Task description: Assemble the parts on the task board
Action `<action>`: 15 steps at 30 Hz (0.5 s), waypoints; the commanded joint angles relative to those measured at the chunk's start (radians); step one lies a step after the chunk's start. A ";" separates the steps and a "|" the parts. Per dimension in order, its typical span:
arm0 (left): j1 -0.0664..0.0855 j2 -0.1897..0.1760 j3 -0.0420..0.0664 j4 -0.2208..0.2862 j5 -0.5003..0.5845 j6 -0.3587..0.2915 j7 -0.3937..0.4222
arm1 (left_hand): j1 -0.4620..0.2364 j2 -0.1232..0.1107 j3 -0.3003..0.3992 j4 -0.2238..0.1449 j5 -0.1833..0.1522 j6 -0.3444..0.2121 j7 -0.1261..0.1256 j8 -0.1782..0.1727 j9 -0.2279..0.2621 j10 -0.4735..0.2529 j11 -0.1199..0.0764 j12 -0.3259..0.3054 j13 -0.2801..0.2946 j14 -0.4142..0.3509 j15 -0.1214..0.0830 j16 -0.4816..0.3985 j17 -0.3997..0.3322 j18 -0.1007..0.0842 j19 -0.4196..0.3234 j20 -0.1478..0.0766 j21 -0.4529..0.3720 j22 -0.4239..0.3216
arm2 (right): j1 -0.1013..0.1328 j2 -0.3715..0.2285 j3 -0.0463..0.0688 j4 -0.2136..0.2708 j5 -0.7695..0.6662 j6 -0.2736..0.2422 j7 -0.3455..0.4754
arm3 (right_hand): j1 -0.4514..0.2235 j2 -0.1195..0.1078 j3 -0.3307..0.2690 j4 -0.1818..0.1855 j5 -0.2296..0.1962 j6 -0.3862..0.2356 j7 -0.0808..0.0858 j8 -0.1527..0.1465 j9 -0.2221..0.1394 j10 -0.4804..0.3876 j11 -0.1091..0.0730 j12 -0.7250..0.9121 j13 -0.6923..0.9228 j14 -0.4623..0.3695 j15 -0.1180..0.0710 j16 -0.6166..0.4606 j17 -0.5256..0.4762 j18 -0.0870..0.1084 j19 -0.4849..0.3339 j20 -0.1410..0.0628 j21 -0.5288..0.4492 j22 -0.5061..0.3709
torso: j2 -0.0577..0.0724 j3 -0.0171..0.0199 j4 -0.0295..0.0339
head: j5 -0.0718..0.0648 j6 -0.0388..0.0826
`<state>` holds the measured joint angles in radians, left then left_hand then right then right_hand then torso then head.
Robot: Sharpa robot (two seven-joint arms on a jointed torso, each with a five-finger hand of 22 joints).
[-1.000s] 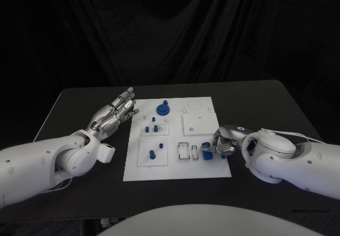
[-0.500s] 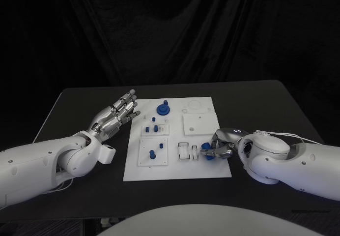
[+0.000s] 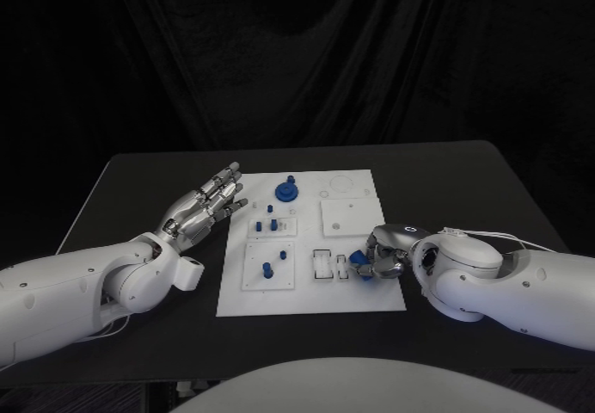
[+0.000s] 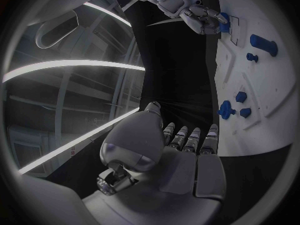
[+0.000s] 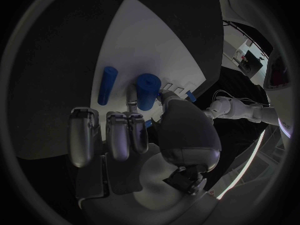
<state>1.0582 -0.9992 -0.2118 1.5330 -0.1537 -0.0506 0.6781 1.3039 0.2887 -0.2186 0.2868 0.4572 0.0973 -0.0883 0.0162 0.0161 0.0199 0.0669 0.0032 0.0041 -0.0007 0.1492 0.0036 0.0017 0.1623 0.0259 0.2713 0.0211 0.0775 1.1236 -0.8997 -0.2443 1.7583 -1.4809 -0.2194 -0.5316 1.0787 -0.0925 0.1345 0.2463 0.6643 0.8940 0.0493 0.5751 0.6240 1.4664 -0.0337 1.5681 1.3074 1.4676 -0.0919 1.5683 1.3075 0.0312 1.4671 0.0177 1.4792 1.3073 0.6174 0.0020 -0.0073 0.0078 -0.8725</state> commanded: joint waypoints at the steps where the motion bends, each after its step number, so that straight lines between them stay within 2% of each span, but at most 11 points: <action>1: -0.002 0.002 0.001 0.000 0.000 0.018 0.092 | 0.013 0.000 0.006 0.001 0.004 0.001 0.007 0.001 0.001 0.000 0.007 0.002 0.001 0.001 0.008 -0.004 -0.002 0.017 0.005 0.002 0.004 0.001 | -0.005 0.000 -0.004 -0.007 0.015 0.017 0.000 | 0.052 0.000 0.066 -0.062 0.116 -0.029 -0.015 0.003 0.016 0.104 -0.002 0.003 0.263 0.099 -0.004 -0.006 0.245 -0.005 0.061 -0.003 -0.003 0.229 | 0.000 -0.0001 0.0001 | 0.002 0.000; 2: -0.003 0.002 0.001 -0.001 0.000 0.019 0.091 | 0.013 0.000 0.006 0.001 0.004 0.002 0.009 0.001 0.001 0.000 0.008 0.002 0.001 0.001 0.009 -0.004 -0.002 0.017 0.005 0.002 0.004 0.001 | -0.005 0.000 -0.004 -0.007 0.023 0.013 0.003 | 0.053 -0.003 0.079 -0.069 0.151 -0.033 -0.014 0.010 0.027 0.104 -0.002 0.003 0.263 0.099 -0.004 -0.006 0.244 -0.005 0.061 -0.003 -0.003 0.229 | 0.000 0.0001 -0.0001 | 0.003 0.000; 4: -0.003 0.003 0.001 -0.002 0.000 0.020 0.090 | 0.013 0.000 0.006 0.001 0.004 0.002 0.009 0.001 0.001 0.000 0.008 0.002 0.001 0.001 0.009 -0.004 -0.002 0.017 0.005 0.002 0.004 0.001 | -0.005 -0.003 -0.004 -0.005 0.062 -0.008 0.015 | 0.052 -0.007 0.097 -0.077 0.189 -0.040 -0.014 0.019 0.042 0.104 -0.002 0.003 0.263 0.099 -0.004 -0.005 0.246 -0.005 0.061 -0.003 -0.004 0.229 | 0.001 0.0003 -0.0001 | 0.003 0.000; 5: -0.004 0.003 0.001 -0.003 0.000 0.020 0.089 | 0.013 0.000 0.006 0.001 0.004 0.002 0.009 0.001 0.001 0.000 0.008 0.002 0.001 0.001 0.009 -0.004 -0.002 0.017 0.005 0.002 0.004 0.001 | -0.005 -0.004 -0.004 -0.005 0.077 -0.016 0.020 | 0.051 -0.008 0.101 -0.079 0.195 -0.042 -0.014 0.021 0.046 0.104 -0.002 0.003 0.263 0.100 -0.003 -0.005 0.247 -0.005 0.061 -0.003 -0.003 0.229 | 0.000 0.0003 -0.0003 | 0.003 0.000; 6: -0.004 0.003 0.001 -0.003 0.000 0.020 0.089 | 0.013 0.000 0.007 0.001 0.004 0.002 0.012 0.001 0.001 0.000 0.008 0.002 0.001 0.001 0.009 -0.004 -0.002 0.017 0.006 0.002 0.004 0.002 | -0.005 -0.006 -0.004 -0.003 0.096 -0.029 0.028 | 0.047 -0.010 0.118 -0.085 0.235 -0.046 -0.015 0.033 0.061 0.104 -0.003 0.003 0.263 0.100 -0.004 -0.005 0.247 -0.006 0.062 -0.003 -0.002 0.230 | 0.000 0.0005 -0.0005 | 0.003 0.000; 9: -0.004 0.003 0.001 -0.004 0.000 0.021 0.087 | 0.014 0.000 0.008 0.001 0.005 0.003 0.014 0.002 0.001 0.000 0.009 0.002 0.001 0.001 0.010 -0.004 -0.002 0.017 0.006 0.002 0.004 0.002 | -0.005 -0.012 -0.004 0.000 0.153 -0.069 0.051 | 0.037 -0.012 0.130 -0.090 0.258 -0.052 -0.016 0.046 0.079 0.104 -0.003 0.003 0.263 0.100 -0.005 -0.004 0.249 -0.006 0.063 -0.003 0.001 0.230 | 0.000 0.0004 -0.0008 | 0.004 0.000; 10: -0.004 0.004 0.001 -0.005 0.000 0.021 0.086 | 0.014 0.001 0.008 0.001 0.005 0.003 0.016 0.002 0.001 0.000 0.010 0.002 0.001 0.001 0.010 -0.004 -0.002 0.017 0.006 0.002 0.004 0.002 | -0.005 -0.013 -0.004 0.001 0.172 -0.082 0.059 | 0.020 -0.014 0.139 -0.087 0.286 -0.057 -0.017 0.058 0.095 0.104 -0.005 0.003 0.263 0.100 -0.005 -0.004 0.249 -0.007 0.064 -0.004 0.003 0.231 | 0.000 0.0006 -0.0010 | 0.004 0.000; 12: -0.005 0.004 0.001 -0.005 0.000 0.022 0.084 | 0.014 0.001 0.008 0.001 0.005 0.003 0.016 0.002 0.001 0.000 0.010 0.002 0.001 0.001 0.010 -0.004 -0.002 0.017 0.006 0.002 0.004 0.002 | -0.005 -0.018 -0.004 0.003 0.218 -0.113 0.077 | 0.001 -0.015 0.150 -0.084 0.311 -0.064 -0.018 0.072 0.115 0.104 -0.006 0.003 0.263 0.100 -0.007 -0.004 0.248 -0.007 0.065 -0.005 0.004 0.232 | 0.000 0.0004 -0.0008 | 0.004 0.000; 15: -0.005 0.004 0.001 -0.006 0.000 0.023 0.082 | 0.014 0.001 0.009 0.001 0.005 0.004 0.019 0.002 0.001 0.000 0.011 0.002 0.001 0.001 0.011 -0.004 -0.002 0.017 0.006 0.003 0.004 0.002 | -0.005 -0.023 -0.004 0.005 0.264 -0.145 0.096 | -0.012 -0.016 0.157 -0.083 0.315 -0.069 -0.020 0.082 0.130 0.104 -0.008 0.003 0.263 0.100 -0.008 -0.005 0.246 -0.007 0.065 -0.006 0.005 0.232 | 0.000 0.0003 -0.0008 | 0.006 0.000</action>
<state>1.0547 -0.9967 -0.2118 1.5272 -0.1533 -0.0438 0.6781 1.3079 0.2926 -0.2158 0.2896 0.4572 0.1022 -0.0764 0.0162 0.0160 0.0199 0.0739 0.0032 0.0040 0.0022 0.1521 0.0036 0.0009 0.1623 0.0259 0.2714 0.0211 0.0785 1.1205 -0.9209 -0.2490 1.7594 -1.3183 -0.2858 -0.4776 1.0802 -0.1051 0.1692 0.2809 0.9155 0.8677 0.0648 0.6544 0.7416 1.4658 -0.0329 1.5681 1.3074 1.4656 -0.0904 1.5683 1.3074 0.0313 1.4671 0.0178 1.4792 1.3073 0.6176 0.0022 -0.0078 0.0128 -0.8725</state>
